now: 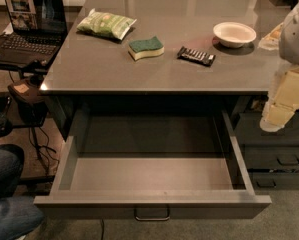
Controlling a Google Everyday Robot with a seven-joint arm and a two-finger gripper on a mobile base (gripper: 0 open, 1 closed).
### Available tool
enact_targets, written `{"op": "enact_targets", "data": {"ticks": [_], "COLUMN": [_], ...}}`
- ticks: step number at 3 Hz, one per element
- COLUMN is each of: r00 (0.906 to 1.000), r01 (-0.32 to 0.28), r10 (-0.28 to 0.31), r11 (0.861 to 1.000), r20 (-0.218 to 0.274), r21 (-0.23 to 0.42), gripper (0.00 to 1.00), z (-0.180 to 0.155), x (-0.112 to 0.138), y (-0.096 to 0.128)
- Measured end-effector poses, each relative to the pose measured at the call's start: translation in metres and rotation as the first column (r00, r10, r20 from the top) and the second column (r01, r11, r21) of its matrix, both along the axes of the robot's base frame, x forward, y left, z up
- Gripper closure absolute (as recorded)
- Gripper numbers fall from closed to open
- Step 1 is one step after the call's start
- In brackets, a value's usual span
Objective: Place rxbar chocolate into top drawer
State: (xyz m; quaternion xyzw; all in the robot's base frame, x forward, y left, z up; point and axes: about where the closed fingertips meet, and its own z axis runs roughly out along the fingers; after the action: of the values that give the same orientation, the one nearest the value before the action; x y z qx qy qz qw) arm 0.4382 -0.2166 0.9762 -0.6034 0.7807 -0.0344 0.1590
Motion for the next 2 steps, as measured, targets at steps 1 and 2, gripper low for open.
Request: {"op": "enact_targets", "data": {"ticks": [1,2], "r00": [1.0,0.9989], "r01": [-0.003,-0.046], "r10": [0.003,0.045], "r11": [1.0,0.998], "r20": [0.003,0.016], "r21": [0.001,0.047], "gripper": [0.0,0.0], "z": [0.001,-0.004], "x": [0.002,0.056], "y": [0.001,0.006]}}
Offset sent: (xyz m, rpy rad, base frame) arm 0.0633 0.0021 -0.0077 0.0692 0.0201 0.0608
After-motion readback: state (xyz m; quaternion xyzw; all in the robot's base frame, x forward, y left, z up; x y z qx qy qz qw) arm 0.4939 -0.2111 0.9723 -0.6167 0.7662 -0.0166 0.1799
